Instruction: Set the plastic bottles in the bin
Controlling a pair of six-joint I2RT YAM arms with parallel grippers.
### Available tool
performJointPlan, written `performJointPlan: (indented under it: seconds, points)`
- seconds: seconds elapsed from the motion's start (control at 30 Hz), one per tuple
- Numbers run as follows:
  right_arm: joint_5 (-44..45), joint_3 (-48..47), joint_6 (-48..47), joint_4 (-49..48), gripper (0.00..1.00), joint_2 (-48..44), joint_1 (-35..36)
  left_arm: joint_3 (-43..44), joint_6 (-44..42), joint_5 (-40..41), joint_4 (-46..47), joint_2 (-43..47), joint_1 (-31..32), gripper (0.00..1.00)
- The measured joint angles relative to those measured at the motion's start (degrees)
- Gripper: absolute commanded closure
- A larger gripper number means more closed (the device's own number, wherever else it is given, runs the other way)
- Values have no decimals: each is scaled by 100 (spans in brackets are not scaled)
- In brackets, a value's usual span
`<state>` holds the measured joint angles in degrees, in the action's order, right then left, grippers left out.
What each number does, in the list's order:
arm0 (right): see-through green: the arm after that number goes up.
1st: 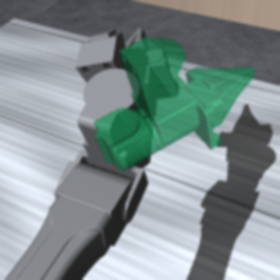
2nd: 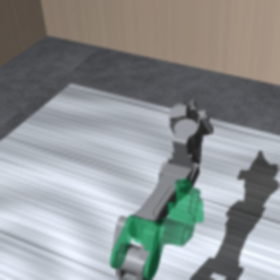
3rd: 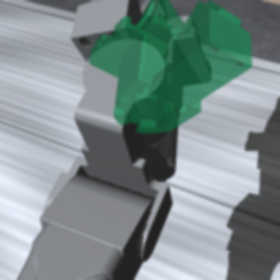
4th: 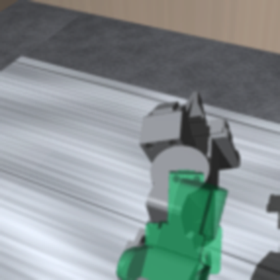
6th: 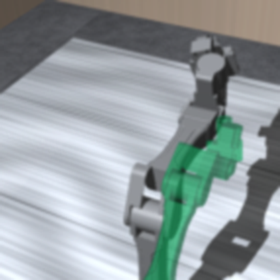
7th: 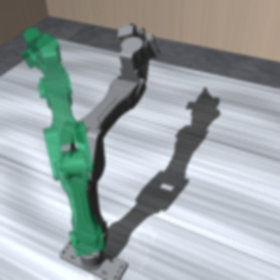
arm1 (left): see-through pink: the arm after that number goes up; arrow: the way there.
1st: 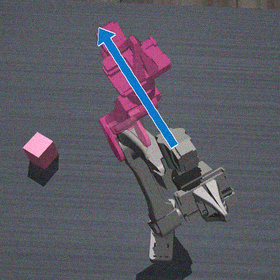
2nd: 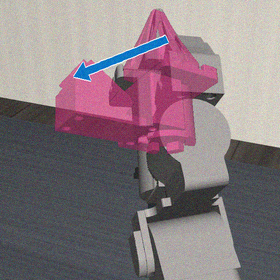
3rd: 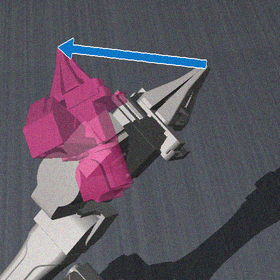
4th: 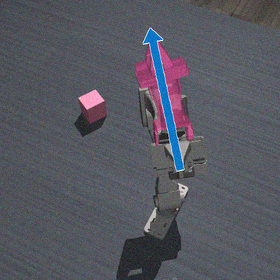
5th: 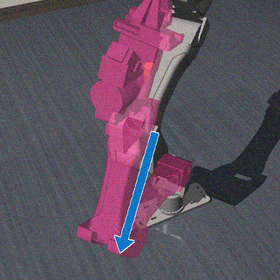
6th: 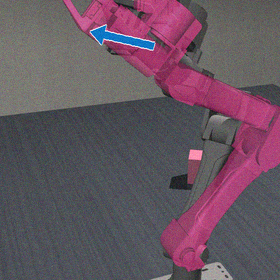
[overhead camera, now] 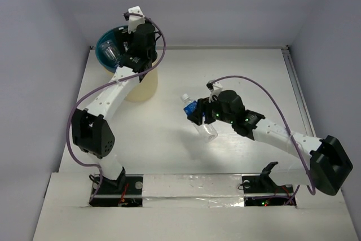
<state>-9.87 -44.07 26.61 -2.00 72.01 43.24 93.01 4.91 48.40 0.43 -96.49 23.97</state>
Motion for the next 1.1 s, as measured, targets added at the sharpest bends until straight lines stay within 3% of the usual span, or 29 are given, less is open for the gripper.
performJointPlan:
  seconds: [0.27,0.4,0.53,0.8,1.0,1.1]
  points:
    - [-175,-988,24,-15,48,-92,0,-28,527,-890,-533,621,9,1]
    - [-260,-2017,96,-297,49,210,0,-138,1003,-1528,-715,1720,17,1]
    - [-319,-3117,297,-835,50,809,0,-848,1469,-2044,-737,3303,31,1]
    - [-323,-6129,623,-1519,50,3069,203,-1812,1790,-2293,-1244,5327,7,1]
    - [-142,-9377,699,-1388,55,5355,439,-2006,1860,-2452,-1539,5928,-4,1]
    - [44,-10321,798,-1445,56,6196,527,-2090,1860,-2524,-1587,5965,-4,1]
